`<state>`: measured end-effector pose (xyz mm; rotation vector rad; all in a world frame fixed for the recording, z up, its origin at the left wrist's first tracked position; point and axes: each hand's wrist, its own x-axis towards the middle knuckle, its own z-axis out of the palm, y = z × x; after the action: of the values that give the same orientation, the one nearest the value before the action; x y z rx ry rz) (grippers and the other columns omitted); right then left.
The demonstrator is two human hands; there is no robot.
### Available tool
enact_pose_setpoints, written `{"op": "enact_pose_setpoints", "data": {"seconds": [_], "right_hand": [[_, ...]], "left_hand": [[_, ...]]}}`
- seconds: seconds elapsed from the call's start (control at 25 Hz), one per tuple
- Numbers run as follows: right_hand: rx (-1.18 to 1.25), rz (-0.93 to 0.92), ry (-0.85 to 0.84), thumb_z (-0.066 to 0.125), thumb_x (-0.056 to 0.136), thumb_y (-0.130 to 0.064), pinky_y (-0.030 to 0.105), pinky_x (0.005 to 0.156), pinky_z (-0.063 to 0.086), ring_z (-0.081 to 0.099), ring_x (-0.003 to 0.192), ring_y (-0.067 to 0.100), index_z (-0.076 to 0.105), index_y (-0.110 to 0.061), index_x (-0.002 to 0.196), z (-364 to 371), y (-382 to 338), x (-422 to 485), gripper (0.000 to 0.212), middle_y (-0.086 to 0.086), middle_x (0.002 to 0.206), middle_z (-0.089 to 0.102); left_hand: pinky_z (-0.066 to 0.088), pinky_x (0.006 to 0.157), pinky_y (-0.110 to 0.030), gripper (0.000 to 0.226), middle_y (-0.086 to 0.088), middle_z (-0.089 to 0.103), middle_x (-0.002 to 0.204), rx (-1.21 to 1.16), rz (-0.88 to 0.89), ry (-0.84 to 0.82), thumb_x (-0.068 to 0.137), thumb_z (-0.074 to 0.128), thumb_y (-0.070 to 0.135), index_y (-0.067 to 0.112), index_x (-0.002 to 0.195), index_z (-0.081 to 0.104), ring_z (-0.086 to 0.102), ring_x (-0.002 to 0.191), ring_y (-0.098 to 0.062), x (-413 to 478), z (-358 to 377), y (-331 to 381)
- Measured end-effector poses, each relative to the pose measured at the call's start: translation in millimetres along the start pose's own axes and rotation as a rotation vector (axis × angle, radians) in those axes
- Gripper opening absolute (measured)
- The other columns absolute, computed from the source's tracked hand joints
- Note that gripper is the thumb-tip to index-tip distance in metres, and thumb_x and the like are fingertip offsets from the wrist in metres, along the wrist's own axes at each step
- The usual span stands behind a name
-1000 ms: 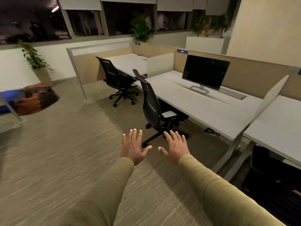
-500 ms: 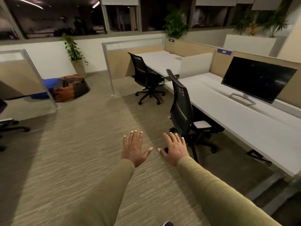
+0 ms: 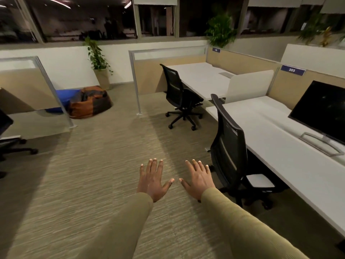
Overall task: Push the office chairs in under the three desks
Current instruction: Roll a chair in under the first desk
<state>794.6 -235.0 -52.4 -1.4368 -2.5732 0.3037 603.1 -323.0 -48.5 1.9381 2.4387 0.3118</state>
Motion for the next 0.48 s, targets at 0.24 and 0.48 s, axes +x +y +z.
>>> {"op": "enact_pose_setpoints", "data": {"seconds": [0.24, 0.48], "right_hand": [[-0.006, -0.035, -0.022, 0.037, 0.09, -0.069, 0.05, 0.121, 0.006, 0.01, 0.151, 0.03, 0.012, -0.023, 0.156, 14, -4, 123, 0.084, 0.01, 0.163, 0.019], [0.02, -0.007, -0.007, 0.04, 0.092, -0.065, 0.048, 0.122, 0.005, 0.008, 0.151, 0.029, 0.013, -0.022, 0.157, 27, -30, 274, 0.083, 0.01, 0.164, 0.017]], "left_hand": [[-0.007, 0.124, -0.052, 0.091, -0.009, 0.006, 0.169, -0.007, -0.023, -0.002, 0.093, 0.028, 0.075, 0.018, 0.161, 0.008, -0.002, 0.156, -0.025, 114, 16, -47], [-0.008, 0.123, -0.052, 0.093, -0.01, 0.007, 0.169, -0.003, 0.021, -0.019, 0.091, 0.023, 0.078, 0.018, 0.161, 0.007, -0.004, 0.155, -0.025, 259, 29, -126]]}}
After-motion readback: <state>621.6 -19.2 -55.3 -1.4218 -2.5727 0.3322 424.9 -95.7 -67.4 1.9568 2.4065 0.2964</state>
